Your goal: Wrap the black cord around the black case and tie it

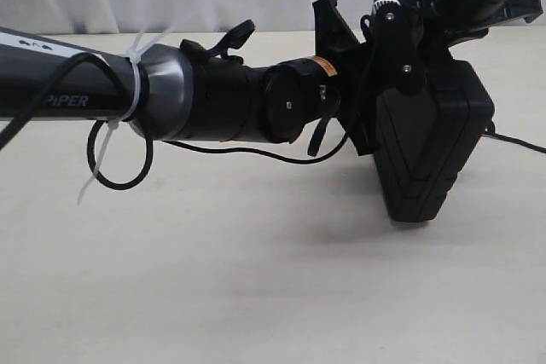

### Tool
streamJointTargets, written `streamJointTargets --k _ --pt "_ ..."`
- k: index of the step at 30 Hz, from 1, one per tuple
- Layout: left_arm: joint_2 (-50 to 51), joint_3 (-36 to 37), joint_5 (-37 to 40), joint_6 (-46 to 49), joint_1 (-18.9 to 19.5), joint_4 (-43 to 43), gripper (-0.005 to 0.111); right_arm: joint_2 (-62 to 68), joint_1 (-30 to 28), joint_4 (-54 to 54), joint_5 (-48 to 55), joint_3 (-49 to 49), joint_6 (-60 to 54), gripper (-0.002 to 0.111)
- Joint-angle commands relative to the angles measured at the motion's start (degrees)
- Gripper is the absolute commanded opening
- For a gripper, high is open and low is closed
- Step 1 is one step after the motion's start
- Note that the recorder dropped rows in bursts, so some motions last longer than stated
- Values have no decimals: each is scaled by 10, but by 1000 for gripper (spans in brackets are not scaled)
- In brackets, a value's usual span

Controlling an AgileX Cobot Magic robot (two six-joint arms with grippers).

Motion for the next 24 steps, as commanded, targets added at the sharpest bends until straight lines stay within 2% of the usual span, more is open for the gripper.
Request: streamJointTargets --k 1,6,10,19,24 --pt "2 0 -6 -19 -11 1 0 -6 -3 3 -21 -9 -3 4" --pt "2 0 -38 -19 -21 7 0 -6 -3 3 -21 -9 -3 4" --pt "4 0 -31 -52 -21 45 0 -6 -3 3 -21 -9 -3 4" --pt "13 0 -57 -55 -21 38 0 -6 -3 3 -21 -9 -3 4" --pt "14 0 -83 -118 -21 53 0 -6 -3 3 -21 -9 -3 4"
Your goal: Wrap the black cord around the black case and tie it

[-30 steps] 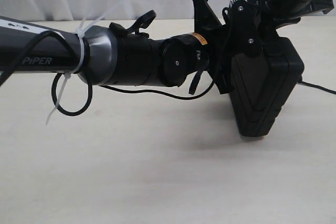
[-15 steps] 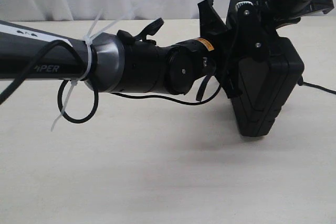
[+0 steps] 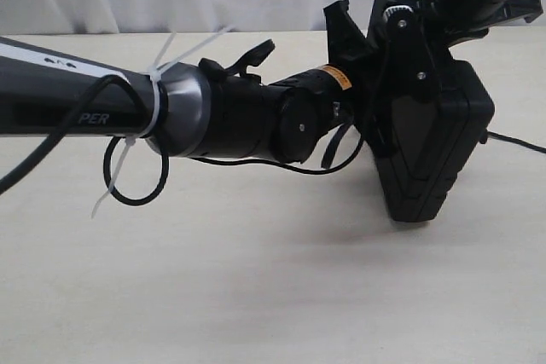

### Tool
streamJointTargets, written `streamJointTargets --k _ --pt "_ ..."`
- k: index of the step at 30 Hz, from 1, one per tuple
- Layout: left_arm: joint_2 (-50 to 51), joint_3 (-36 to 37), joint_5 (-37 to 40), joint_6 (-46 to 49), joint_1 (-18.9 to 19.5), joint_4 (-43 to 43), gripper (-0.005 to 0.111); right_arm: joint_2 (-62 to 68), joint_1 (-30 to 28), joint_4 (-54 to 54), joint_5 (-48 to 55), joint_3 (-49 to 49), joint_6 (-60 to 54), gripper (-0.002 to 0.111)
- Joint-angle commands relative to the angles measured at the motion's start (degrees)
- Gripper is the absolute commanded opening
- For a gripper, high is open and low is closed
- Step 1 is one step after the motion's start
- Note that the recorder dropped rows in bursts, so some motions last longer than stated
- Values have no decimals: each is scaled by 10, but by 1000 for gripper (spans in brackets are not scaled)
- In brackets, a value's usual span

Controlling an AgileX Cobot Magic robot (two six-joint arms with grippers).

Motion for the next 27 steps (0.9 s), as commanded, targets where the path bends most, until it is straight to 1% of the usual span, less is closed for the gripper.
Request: streamJointTargets --k 1,3,6,8,10,14,15,18,22,24,27 --pt "0 0 -25 -57 -3 20 0 -6 -3 3 -21 -9 -3 4" --pt "0 0 -14 -61 -3 36 0 -6 -3 3 -21 -9 -3 4" --pt "0 0 -8 -61 -3 35 0 -6 -3 3 -21 -9 -3 4" --pt "0 0 -6 -61 -3 35 3 -6 -3 3 -21 -9 -3 4" --pt "0 0 -5 -61 -3 35 11 -6 -3 3 -21 -9 -3 4" --pt "0 0 -4 -56 -3 35 32 -6 -3 3 -21 -9 -3 4" --pt "0 0 -4 -56 -3 35 35 -6 -3 3 -21 -9 -3 4" --pt "-1 0 0 -47 -3 32 41 -6 -3 3 -21 -9 -3 4" --pt "-2 0 22 17 -3 12 43 -6 -3 3 -21 -9 -3 4" --pt "-2 1 31 77 -3 -26 43 -6 -3 3 -21 -9 -3 4" --pt "-2 1 22 153 -3 -109 43 -6 -3 3 -21 -9 -3 4"
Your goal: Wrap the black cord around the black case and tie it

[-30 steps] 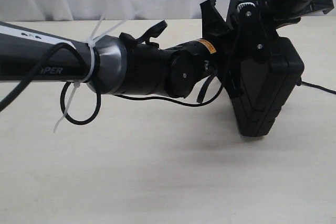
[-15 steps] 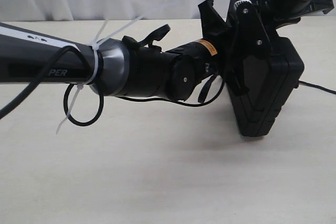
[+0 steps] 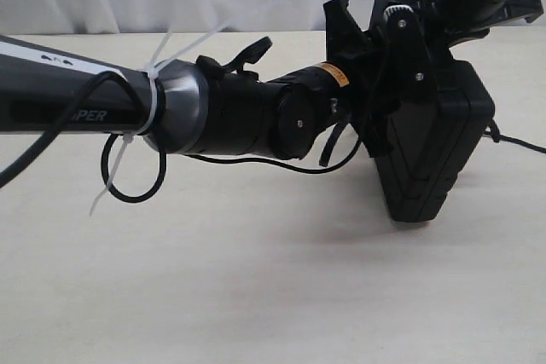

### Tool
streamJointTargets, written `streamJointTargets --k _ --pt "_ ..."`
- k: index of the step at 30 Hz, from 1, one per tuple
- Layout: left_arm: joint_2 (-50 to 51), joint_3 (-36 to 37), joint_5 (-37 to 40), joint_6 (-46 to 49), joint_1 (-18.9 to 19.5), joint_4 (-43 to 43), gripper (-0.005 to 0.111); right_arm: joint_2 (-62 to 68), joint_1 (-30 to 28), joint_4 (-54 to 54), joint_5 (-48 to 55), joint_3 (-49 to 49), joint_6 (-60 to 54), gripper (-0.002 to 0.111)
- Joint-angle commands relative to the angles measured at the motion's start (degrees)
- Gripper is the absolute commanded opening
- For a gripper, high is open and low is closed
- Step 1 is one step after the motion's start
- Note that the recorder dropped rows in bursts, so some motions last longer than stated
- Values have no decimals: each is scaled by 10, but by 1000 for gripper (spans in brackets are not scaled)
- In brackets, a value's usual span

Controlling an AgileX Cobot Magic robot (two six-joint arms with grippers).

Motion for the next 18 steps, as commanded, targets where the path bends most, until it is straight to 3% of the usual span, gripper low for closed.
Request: streamJointTargets --k 1,9,16,18 --pt "-2 1 4 118 -3 -113 43 -6 -3 3 -21 -9 -3 4" --pt "-2 1 -80 199 -3 -262 43 -6 -3 3 -21 -9 -3 4" --pt "-2 1 -39 206 -3 -300 43 -6 -3 3 -21 -9 -3 4" --pt "-2 1 -12 206 -3 -300 36 -6 -3 3 -21 -9 -3 4"
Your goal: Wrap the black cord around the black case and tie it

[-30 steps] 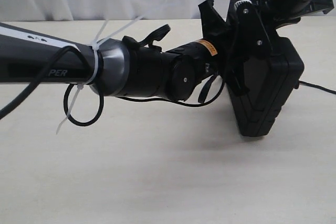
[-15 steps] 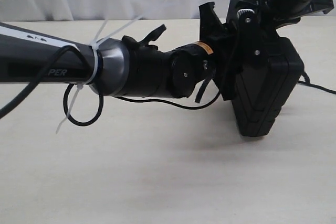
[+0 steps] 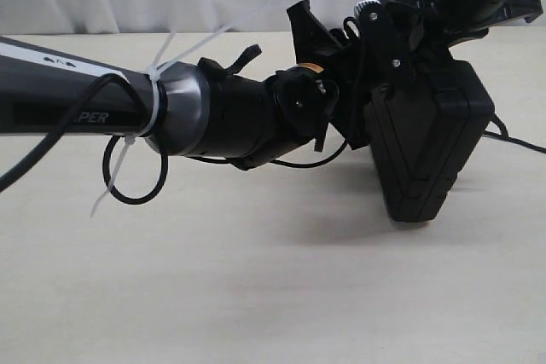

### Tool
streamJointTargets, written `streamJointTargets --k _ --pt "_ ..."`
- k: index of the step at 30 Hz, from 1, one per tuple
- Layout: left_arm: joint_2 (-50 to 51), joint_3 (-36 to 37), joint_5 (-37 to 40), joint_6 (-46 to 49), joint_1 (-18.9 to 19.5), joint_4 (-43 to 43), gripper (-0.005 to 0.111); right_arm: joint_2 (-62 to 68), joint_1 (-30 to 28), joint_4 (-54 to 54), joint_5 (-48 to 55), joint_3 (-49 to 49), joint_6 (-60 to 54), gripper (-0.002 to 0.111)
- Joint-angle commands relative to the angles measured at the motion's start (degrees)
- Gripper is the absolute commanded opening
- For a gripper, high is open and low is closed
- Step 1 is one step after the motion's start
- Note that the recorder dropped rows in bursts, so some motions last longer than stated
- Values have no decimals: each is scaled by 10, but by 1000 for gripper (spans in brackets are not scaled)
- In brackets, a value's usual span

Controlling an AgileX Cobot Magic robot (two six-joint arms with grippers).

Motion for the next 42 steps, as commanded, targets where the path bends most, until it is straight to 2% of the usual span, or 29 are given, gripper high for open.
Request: streamJointTargets --k 1,4,6,14,29,42 --pt "-2 1 52 1 -2 -8 29 -6 -3 3 -21 -9 -3 4" --pt "-2 1 68 1 -2 13 8 -6 -3 3 -21 -9 -3 4" --pt "-2 1 66 1 -2 32 0 -6 -3 3 -21 -9 -3 4" --pt "-2 -1 52 0 -2 90 0 -6 -3 3 -21 -9 -3 4" --pt "-1 -22 83 -7 -5 84 0 -6 -3 3 -21 -9 -3 4" --pt "-1 -22 63 -80 -5 90 0 -6 -3 3 -21 -9 -3 4"
